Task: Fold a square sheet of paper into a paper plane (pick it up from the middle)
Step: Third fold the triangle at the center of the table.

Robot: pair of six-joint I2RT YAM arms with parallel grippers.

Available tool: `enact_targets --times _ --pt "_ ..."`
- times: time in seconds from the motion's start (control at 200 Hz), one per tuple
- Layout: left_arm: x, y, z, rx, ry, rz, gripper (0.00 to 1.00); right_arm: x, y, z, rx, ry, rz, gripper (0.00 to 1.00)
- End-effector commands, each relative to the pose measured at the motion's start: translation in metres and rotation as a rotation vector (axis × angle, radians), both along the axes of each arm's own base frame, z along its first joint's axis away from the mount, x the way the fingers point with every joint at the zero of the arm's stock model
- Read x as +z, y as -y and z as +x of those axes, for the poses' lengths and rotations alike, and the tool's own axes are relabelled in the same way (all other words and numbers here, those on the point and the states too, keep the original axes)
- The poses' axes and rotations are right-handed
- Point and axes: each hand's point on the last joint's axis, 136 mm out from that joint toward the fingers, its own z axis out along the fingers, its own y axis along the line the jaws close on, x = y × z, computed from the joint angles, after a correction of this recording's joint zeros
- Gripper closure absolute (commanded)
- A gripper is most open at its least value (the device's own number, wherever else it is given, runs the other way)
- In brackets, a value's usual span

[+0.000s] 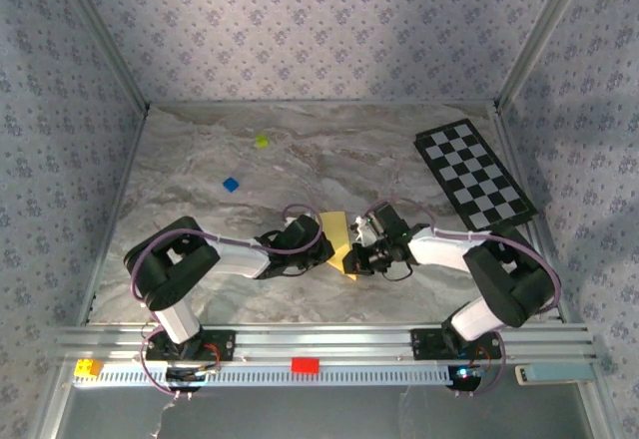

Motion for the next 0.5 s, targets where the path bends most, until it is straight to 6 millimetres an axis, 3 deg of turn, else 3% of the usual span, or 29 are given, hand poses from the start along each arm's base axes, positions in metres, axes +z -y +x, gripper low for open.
enact_targets --times 0.0,0.345,0.495 --pt "-0.045 -0.04 -0.021 0.013 -0.102 0.202 1.0 0.006 0.001 -0.003 0.009 -0.01 0.007 0.95" --pt "-0.046 -0.04 -0.021 0.014 -0.101 0.207 1.0 -0.034 0.019 -0.017 -0.029 -0.087 -0.056 0.95" --pt "-0.046 -0.041 -0.021 0.015 -0.103 0.212 1.0 -0.033 0.025 -0.021 -0.04 -0.094 -0.055 0.95"
